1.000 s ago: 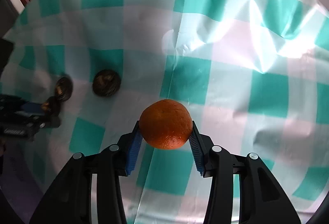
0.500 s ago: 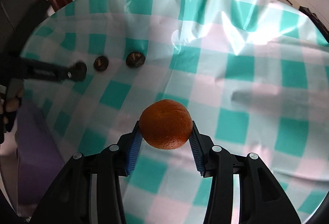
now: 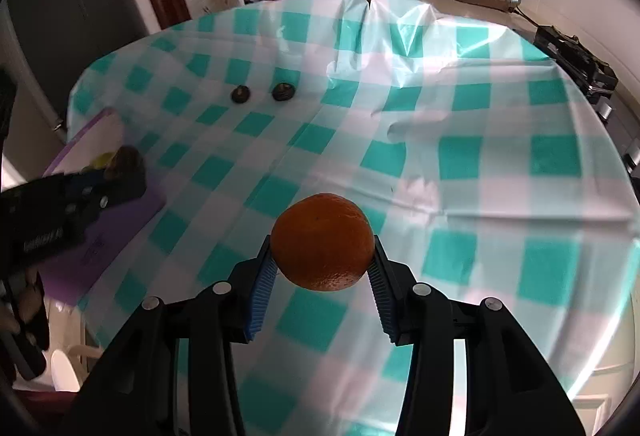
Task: Organize fruits
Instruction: 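Carry the tangerine and dark fruit over the white box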
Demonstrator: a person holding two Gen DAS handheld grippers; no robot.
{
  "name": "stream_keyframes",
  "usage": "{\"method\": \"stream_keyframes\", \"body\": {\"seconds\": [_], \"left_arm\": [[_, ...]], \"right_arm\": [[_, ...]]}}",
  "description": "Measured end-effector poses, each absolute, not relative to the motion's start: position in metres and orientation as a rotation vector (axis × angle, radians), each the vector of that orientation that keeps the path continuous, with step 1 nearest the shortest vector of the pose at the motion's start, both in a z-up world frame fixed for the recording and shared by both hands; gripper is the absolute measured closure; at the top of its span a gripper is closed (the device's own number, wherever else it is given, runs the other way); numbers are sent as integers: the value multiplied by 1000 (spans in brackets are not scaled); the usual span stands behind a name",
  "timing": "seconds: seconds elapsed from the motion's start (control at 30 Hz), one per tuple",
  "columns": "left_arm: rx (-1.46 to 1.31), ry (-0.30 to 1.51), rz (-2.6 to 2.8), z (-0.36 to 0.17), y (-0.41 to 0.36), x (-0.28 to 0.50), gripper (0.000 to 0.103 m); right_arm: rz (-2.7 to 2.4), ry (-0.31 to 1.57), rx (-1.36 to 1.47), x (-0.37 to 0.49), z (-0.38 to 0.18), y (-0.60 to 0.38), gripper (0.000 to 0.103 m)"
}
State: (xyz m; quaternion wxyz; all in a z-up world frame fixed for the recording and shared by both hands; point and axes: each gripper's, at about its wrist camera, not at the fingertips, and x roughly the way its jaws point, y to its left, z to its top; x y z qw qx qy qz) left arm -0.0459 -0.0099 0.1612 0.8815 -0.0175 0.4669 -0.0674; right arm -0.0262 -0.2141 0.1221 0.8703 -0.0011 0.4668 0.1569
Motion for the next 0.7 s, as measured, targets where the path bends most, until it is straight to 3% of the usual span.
{"method": "stream_keyframes", "body": {"seconds": [0.13,0.4,0.7], "left_arm": [[-37,930,-129,155,-11,-93,61],[-75,825,-52,193,17,-152,61],[-142,817,-19,187,58,-162,61]], "right_arm": [[365,950,-34,-59,133,-218,58],[448,872,-66,-103,163,-199,58],[482,862,-134,-116,168,-161,58]]}}
